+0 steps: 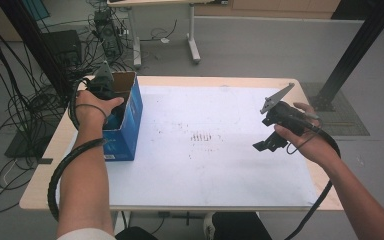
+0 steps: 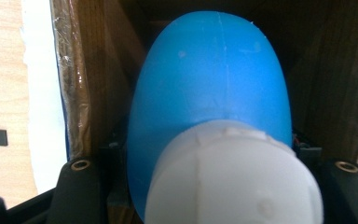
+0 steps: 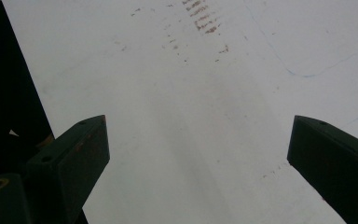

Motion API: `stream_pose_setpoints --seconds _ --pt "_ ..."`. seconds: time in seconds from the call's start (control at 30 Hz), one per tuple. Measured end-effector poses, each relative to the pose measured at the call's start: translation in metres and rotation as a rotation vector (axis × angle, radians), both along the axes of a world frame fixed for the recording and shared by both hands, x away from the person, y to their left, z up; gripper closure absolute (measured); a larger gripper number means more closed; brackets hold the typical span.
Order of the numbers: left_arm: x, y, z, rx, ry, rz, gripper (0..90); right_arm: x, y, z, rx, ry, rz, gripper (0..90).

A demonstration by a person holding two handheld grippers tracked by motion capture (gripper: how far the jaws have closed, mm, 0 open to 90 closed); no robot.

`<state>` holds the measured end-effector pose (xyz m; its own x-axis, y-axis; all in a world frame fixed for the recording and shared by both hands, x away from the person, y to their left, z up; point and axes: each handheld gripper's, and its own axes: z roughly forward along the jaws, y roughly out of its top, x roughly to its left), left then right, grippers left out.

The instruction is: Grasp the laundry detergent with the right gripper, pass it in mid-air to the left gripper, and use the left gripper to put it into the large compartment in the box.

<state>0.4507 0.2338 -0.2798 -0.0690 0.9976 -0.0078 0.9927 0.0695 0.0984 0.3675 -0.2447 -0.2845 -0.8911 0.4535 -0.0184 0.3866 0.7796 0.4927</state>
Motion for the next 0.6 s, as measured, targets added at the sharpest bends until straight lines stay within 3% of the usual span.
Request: stream_pose_setpoints --seconds 0.6 --pt "0.0013 0.0006 -0.0002 0.0 0.006 0.003 36.7 0.0035 0.002 0.0014 -0.001 -0.001 0.005 5.6"
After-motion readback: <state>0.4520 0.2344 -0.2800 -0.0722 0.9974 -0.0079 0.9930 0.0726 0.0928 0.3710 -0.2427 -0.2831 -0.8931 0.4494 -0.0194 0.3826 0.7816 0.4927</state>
